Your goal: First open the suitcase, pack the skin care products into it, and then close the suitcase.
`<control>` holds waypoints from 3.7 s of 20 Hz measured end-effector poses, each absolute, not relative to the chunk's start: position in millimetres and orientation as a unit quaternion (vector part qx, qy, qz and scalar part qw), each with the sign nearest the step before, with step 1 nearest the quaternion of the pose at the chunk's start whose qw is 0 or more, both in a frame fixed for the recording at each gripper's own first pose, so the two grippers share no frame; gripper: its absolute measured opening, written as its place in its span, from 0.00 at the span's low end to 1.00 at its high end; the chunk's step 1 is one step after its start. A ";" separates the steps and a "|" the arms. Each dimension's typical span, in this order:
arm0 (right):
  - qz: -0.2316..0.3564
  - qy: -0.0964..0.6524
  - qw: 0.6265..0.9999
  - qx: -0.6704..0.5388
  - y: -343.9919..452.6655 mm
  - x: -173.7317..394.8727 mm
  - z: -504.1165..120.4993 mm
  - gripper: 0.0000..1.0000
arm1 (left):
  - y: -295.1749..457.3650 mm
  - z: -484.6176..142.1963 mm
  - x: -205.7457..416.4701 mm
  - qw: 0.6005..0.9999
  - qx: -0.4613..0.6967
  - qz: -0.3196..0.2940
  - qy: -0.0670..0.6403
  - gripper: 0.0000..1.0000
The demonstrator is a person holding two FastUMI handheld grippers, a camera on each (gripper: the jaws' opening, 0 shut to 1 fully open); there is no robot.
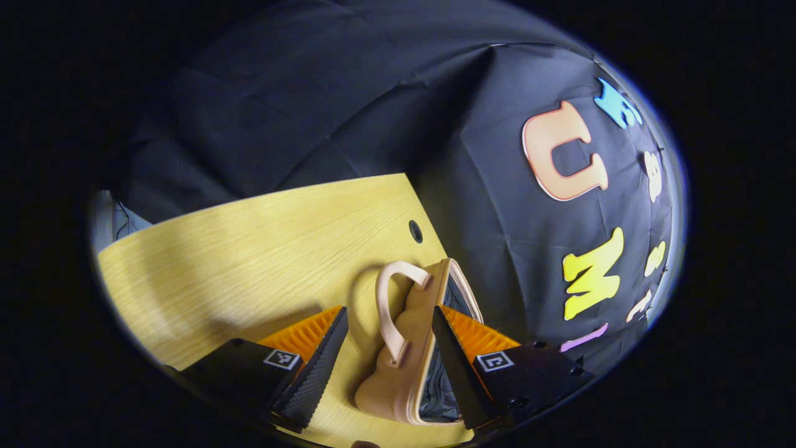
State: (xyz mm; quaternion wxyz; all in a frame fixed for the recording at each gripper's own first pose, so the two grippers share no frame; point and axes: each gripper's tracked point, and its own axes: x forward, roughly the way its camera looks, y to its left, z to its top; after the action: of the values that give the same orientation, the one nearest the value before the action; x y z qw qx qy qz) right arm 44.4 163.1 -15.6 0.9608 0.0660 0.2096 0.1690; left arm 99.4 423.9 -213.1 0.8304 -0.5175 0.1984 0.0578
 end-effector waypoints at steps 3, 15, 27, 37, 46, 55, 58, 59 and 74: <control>0.168 0.212 0.962 0.048 166.9 43.2 -17.4 0.72 | 427.0 -212.7 119.4 0.811 -0.557 0.054 0.171 0.86; 0.197 0.181 0.962 0.046 181.4 24.7 -8.6 0.68 | 423.1 -204.5 143.4 0.805 -0.539 0.105 0.225 0.08; 0.138 0.110 0.980 0.094 97.1 -1.5 25.5 0.72 | 314.3 3.6 143.9 0.938 -0.296 0.054 0.170 0.07; 0.076 0.091 0.992 0.049 23.8 -33.1 27.8 0.72 | 122.4 51.8 144.5 0.990 -0.076 0.017 0.115 0.07; 0.022 0.095 0.995 0.025 -38.0 -56.3 23.9 0.77 | -27.3 -19.8 158.4 0.989 0.013 -0.055 0.139 0.07; -0.055 0.117 0.992 0.005 -105.4 -76.1 8.1 0.77 | -95.9 -127.4 165.3 0.968 0.068 -0.097 0.219 0.07; -0.055 0.129 0.990 -0.001 -108.1 -78.4 -0.9 0.77 | -103.4 -152.1 168.0 0.962 0.084 -0.098 0.240 0.07; -0.054 0.131 0.990 -0.003 -109.7 -77.8 -2.0 0.77 | -104.6 -157.2 170.3 0.961 0.089 -0.095 0.243 0.07; 0.004 0.138 0.990 0.024 -113.7 -44.6 -24.1 0.77 | -150.2 -186.1 147.0 0.947 0.087 -0.096 0.294 0.46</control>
State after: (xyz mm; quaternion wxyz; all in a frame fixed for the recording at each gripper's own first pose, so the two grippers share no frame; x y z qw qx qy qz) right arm -44.6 -113.7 -24.1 0.9902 0.0237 0.1377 0.0035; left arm 147.0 -150.2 -186.1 0.9469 0.0871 0.2941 -0.0964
